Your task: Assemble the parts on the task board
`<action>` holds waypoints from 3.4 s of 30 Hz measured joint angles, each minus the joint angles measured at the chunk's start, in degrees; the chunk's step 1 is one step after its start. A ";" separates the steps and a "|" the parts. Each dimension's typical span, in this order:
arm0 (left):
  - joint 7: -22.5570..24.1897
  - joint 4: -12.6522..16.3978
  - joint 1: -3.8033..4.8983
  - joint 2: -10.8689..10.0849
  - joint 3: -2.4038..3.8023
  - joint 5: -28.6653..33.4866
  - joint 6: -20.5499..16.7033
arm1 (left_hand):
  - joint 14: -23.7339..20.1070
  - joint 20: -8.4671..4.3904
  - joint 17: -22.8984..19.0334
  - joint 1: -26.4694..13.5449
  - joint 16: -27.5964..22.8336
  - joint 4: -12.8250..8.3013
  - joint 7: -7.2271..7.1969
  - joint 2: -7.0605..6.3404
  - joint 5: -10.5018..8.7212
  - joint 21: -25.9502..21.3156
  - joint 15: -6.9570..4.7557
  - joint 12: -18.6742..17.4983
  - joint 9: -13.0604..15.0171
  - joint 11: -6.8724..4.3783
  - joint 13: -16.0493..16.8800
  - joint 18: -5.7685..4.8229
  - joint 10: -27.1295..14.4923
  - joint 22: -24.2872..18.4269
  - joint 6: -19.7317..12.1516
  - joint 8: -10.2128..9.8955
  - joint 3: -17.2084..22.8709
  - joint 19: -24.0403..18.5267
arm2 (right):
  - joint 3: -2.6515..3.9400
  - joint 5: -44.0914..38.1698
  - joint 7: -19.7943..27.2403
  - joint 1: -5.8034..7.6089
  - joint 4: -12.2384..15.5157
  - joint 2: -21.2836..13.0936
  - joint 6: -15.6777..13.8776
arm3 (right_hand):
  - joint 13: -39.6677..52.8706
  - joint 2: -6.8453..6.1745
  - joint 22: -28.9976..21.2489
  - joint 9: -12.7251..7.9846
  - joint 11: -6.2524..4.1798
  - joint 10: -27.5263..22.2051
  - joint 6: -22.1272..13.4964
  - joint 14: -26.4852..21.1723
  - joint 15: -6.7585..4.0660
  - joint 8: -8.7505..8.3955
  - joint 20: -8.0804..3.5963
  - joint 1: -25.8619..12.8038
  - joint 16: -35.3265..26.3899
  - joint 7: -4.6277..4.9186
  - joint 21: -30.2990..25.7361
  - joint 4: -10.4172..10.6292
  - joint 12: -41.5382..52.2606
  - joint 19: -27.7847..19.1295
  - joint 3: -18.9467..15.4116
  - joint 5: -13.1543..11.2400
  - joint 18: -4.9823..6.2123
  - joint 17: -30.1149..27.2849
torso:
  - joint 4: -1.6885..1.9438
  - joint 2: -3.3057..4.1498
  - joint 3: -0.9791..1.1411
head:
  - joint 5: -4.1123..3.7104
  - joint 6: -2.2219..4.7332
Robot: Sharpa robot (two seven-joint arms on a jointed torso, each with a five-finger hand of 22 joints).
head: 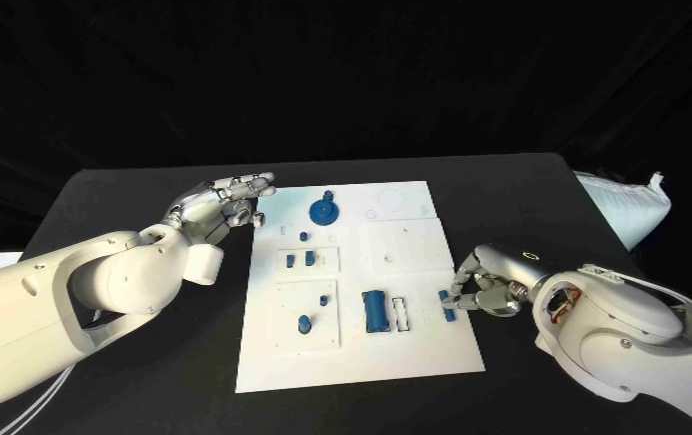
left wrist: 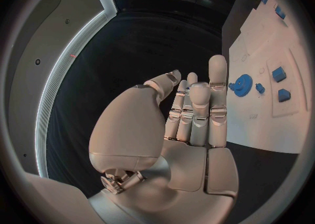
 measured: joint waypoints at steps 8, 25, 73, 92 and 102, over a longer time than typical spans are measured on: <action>-0.01 -0.02 -0.03 0.00 -0.02 0.00 0.03 | 0.00 0.00 0.00 0.00 0.00 0.00 0.00 0.00 0.00 0.00 0.00 0.00 0.00 0.00 0.00 0.00 0.00 0.00 0.00 0.00 0.00 0.00 | -0.01 -1.71 -0.95 -0.69 -0.81 1.17 2.00 | 0.02 -0.01 0.00 0.00 0.01 -0.01 0.00 0.00 0.00 0.00 0.00 0.00 0.00 0.00 0.00 0.00 0.01 0.00 0.00 0.00 0.00 -0.01 | 0.03 0.01 -0.06 | 0.15 -0.09; -0.03 -0.04 -0.07 -0.01 -0.03 0.00 0.12 | 0.00 0.00 0.00 0.00 0.00 0.00 0.00 0.00 0.00 0.00 0.00 0.00 0.00 0.00 -0.01 0.00 0.00 0.00 0.00 0.00 0.00 0.00 | 0.64 -7.92 -1.29 -1.26 -2.62 4.80 4.84 | 0.88 -1.26 -0.01 0.06 0.10 -0.11 1.46 0.00 0.20 -0.57 0.00 4.02 0.00 -0.39 0.00 -3.63 0.17 0.00 3.62 -7.26 0.00 -0.02 | 0.02 0.01 -0.10 | 0.54 -0.27; -0.27 0.07 -0.15 -0.19 -0.07 -0.11 0.32 | -0.20 0.00 -0.13 -0.23 0.00 0.00 0.01 0.23 0.00 0.00 -0.20 0.45 0.00 0.21 0.05 0.00 -0.21 -0.07 -0.41 0.00 0.00 0.00 | 0.36 7.14 -2.19 -1.70 1.03 5.18 -3.90 | -6.20 -4.78 0.00 -1.68 -0.17 -0.29 3.44 -0.12 0.06 -2.20 0.00 -4.72 0.45 -0.76 0.46 -3.29 0.26 0.00 23.06 0.68 -0.52 -0.01 | 0.03 0.02 -0.14 | 0.99 -0.93; -0.46 0.25 -0.16 -0.25 -0.07 -0.16 0.52 | -0.20 0.00 -0.12 -0.23 0.00 0.00 0.00 0.23 0.00 0.00 -0.20 0.44 0.00 0.20 0.04 0.00 -0.20 -0.07 -0.40 0.00 0.00 0.00 | 0.34 12.13 -3.14 -1.85 -0.41 9.42 -4.47 | -6.22 -5.82 -0.01 -1.41 -0.86 0.41 5.31 0.10 -0.15 -2.29 -0.38 -7.02 0.67 -1.42 0.68 -0.73 1.83 -0.06 19.84 7.65 -0.50 0.00 | 0.03 -0.01 -0.13 | 1.44 -1.21; -0.53 0.27 -0.16 -0.25 -0.07 -0.17 0.60 | -0.41 0.00 -0.33 -0.23 0.00 -0.16 0.00 0.23 0.00 -0.32 0.01 0.68 0.00 0.00 0.10 0.00 -0.41 -0.13 -0.40 0.00 -0.16 0.00 | 0.39 12.30 -3.50 -1.97 -0.97 10.48 -3.45 | -6.23 -5.82 0.02 -1.23 -0.97 0.29 5.35 -0.09 -0.34 -1.74 -0.44 -7.02 0.67 -1.45 0.67 -0.89 1.83 0.00 19.68 7.65 -0.50 0.00 | 0.01 -0.02 -0.10 | 1.61 -1.28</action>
